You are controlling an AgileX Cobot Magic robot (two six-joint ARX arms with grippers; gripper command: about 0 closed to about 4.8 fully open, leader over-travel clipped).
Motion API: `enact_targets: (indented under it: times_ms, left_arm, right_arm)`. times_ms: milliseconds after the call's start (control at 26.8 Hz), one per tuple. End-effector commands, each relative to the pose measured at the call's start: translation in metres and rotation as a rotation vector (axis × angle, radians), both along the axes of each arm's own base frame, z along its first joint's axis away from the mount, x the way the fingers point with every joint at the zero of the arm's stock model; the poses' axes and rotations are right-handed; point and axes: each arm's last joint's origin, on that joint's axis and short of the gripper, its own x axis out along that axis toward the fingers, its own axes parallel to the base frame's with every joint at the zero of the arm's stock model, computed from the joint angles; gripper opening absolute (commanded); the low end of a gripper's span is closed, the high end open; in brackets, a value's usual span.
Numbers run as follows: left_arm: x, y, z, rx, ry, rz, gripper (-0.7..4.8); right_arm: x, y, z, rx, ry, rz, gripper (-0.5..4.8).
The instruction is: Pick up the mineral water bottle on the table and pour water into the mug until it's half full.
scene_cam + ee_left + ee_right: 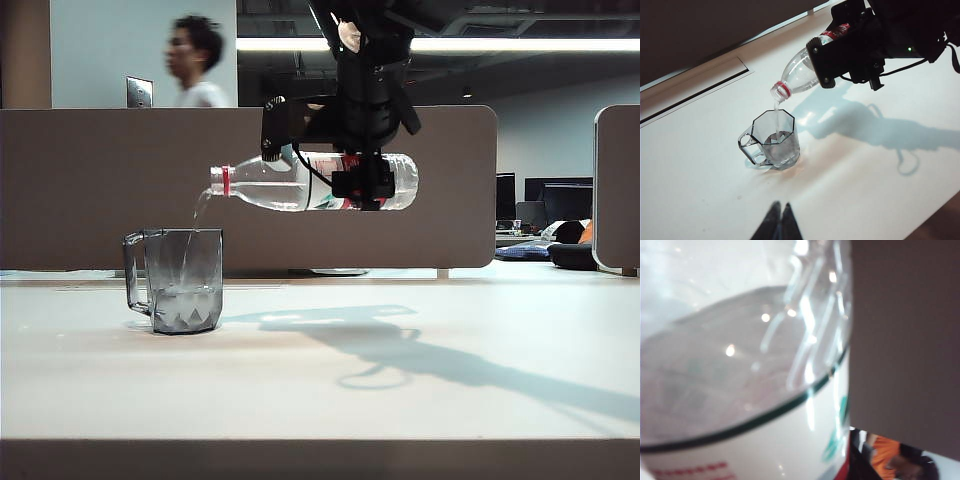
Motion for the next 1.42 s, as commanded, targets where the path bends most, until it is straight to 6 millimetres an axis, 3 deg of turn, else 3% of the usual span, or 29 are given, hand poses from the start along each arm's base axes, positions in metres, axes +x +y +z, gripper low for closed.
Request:
enact_targets:
  times_ms: [37,373,597,858,1120,1418]
  left_arm:
    - [-0.001,0.001,0.002,-0.002,-0.014,0.001,-0.05]
    - [-0.001,0.001,0.002,-0.001,-0.014,0.003,-0.05]
    - [-0.001,0.001,0.002,-0.001,-0.015,0.003,-0.05]
    - [-0.001,0.001,0.002,-0.001,-0.014,0.003,-0.05]
    - [-0.001,0.001,0.002,0.003,-0.008,0.004,-0.05]
    - [-0.002,0.002,-0.001,0.028,0.013,0.03,-0.05]
  right_arm:
    - [-0.001,0.0,0.008,0.115,-0.018,-0.049,3.24]
    - [-0.004,0.001,0.002,0.396,0.086,-0.086,3.23]
    - [-0.005,0.005,0.002,0.818,0.161,-0.192,3.23]
    - [-0.003,0.007,0.007,1.074,0.179,-0.243,3.23]
    - [0.001,-0.013,0.015,1.276,0.177,-0.344,3.25]
    - [-0.026,-0.04,0.009,1.335,0.113,-0.311,3.22]
